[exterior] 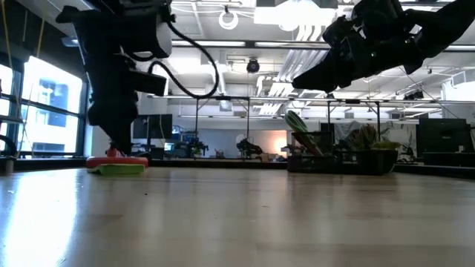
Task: Pick and place office supplies into organizer
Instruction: Put the green sticky notes into the black desk organizer
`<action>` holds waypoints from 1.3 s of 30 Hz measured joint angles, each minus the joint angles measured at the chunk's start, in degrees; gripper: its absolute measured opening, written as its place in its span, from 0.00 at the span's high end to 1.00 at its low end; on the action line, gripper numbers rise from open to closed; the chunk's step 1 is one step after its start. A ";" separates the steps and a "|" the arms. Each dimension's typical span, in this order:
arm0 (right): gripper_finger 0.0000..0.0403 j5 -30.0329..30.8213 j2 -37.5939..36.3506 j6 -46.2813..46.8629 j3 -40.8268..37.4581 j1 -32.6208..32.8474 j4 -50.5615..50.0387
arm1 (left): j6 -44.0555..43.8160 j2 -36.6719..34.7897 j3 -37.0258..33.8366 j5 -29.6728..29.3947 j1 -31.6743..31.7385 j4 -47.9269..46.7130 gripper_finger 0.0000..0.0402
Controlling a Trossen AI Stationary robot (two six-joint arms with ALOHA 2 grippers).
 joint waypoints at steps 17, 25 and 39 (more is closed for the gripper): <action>0.69 -0.02 0.00 2.54 0.00 0.00 -0.02 | -15.03 -0.02 -4.19 -0.09 10.97 2.82 0.54; 0.69 -0.02 0.00 2.56 0.00 -0.01 -0.22 | -14.40 -0.02 -6.36 6.99 13.46 10.86 0.54; 0.69 -0.02 0.00 3.05 0.00 0.00 -0.55 | -9.64 0.11 -10.78 17.63 12.22 35.08 0.54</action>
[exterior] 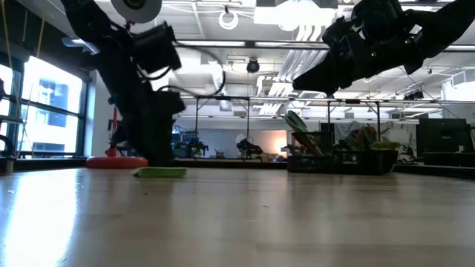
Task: Pick and place office supplies into organizer
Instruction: Put the green sticky notes into the black desk organizer
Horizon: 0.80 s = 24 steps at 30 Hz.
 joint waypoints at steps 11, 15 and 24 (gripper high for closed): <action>0.69 -3.95 -0.02 -2.97 0.00 1.12 -5.24 | 15.44 -1.26 3.72 6.66 -8.33 14.02 0.54; 0.69 0.37 0.37 -6.17 0.00 4.19 -6.81 | 15.88 -1.62 9.87 -4.79 -9.81 -8.60 0.54; 0.69 3.07 3.77 -5.43 0.00 6.12 0.45 | 1.66 -0.36 9.08 -16.22 -9.73 -20.22 0.54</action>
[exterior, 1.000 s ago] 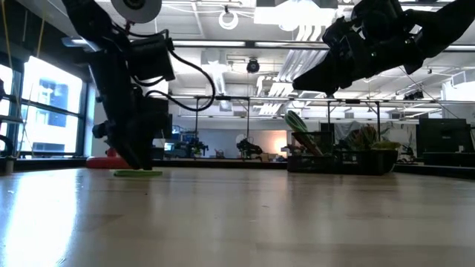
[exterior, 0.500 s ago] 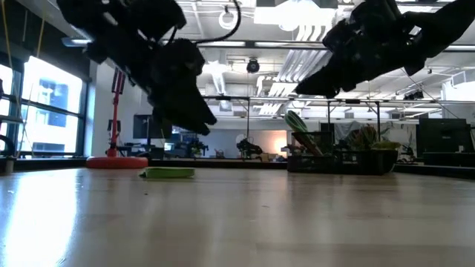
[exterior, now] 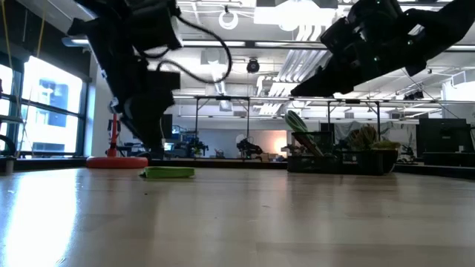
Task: Pick and place office supplies into organizer
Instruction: Put the green sticky notes into the black desk organizer
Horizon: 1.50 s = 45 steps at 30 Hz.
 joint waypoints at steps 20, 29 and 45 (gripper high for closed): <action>0.69 14.37 15.81 -22.41 4.27 9.94 3.13 | 14.56 8.06 0.09 17.38 0.04 26.24 0.54; 0.69 15.49 22.11 -25.10 7.95 14.51 2.66 | 11.92 7.66 3.53 7.23 0.09 5.57 0.54; 0.69 23.25 38.83 -29.60 29.55 16.99 -18.31 | 11.31 11.56 1.18 10.79 1.97 18.50 0.54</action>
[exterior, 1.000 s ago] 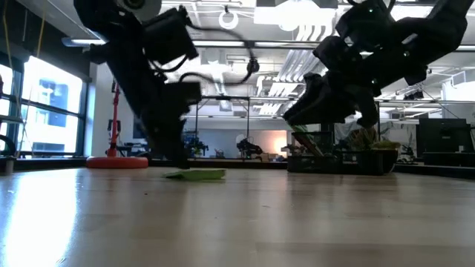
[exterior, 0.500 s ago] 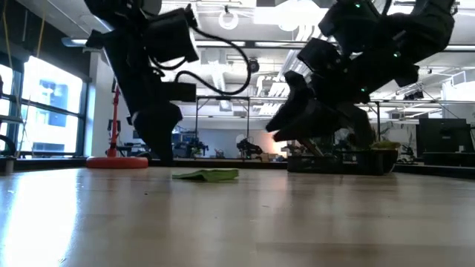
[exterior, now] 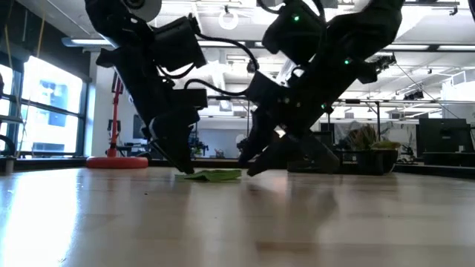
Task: Pick and place office supplies into organizer
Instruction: Put the green sticky notes into the black desk organizer
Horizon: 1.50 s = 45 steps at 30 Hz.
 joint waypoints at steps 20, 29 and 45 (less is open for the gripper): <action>0.69 2.61 0.85 0.13 1.23 1.81 -3.71 | -11.15 1.88 -0.20 10.02 0.07 8.42 0.54; 0.69 0.34 1.55 -3.32 1.21 1.95 -1.79 | -11.30 1.91 -0.22 10.79 0.04 9.27 0.54; 0.69 2.53 2.12 -9.64 1.18 -0.33 1.21 | -8.33 1.92 -0.24 12.25 0.00 9.69 0.54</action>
